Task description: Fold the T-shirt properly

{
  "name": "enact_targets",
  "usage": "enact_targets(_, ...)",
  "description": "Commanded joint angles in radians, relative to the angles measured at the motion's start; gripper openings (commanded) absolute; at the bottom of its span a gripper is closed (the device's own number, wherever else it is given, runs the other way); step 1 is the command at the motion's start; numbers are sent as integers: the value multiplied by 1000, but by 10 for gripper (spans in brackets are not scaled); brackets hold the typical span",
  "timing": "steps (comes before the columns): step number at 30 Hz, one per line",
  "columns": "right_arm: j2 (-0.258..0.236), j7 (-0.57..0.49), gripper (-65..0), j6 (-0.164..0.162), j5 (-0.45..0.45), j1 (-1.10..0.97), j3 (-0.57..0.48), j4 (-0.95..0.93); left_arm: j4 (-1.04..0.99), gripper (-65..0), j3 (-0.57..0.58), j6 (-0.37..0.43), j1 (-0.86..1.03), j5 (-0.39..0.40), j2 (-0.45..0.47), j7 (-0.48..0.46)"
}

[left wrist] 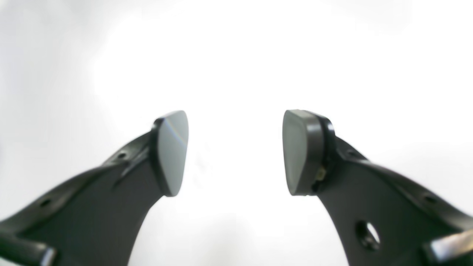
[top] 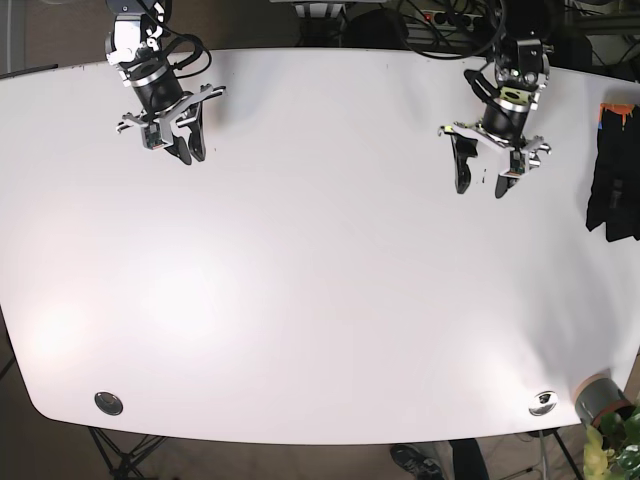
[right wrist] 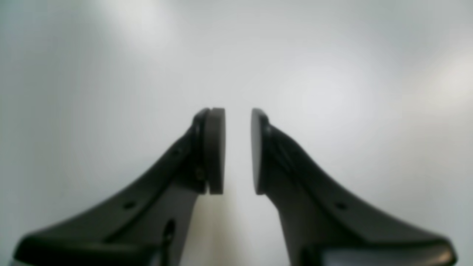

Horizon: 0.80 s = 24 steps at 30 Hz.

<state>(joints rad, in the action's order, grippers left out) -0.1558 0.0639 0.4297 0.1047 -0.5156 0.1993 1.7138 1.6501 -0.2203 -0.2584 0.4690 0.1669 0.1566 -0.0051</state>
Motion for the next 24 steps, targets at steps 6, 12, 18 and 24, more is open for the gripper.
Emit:
enact_targets(6, -38, -34, -542, 8, 22, -147, 9, 35, 154, -286, -15, 15, 241, 6, -50, -29)
enact_targets(12, -37, -34, -542, 13, 22, -301, 39, 102, 210, -286, -46, 12, 442, 7, -111, -25)
enact_targets(18, -43, -34, -542, 13, 23, -446, 53, 136, 209, -286, -54, 12, 587, 7, -125, -23)
enact_targets(24, -44, -34, -542, 13, 23, -564, 50, 93, 124, -286, -57, 14, 664, 10, -127, -22)
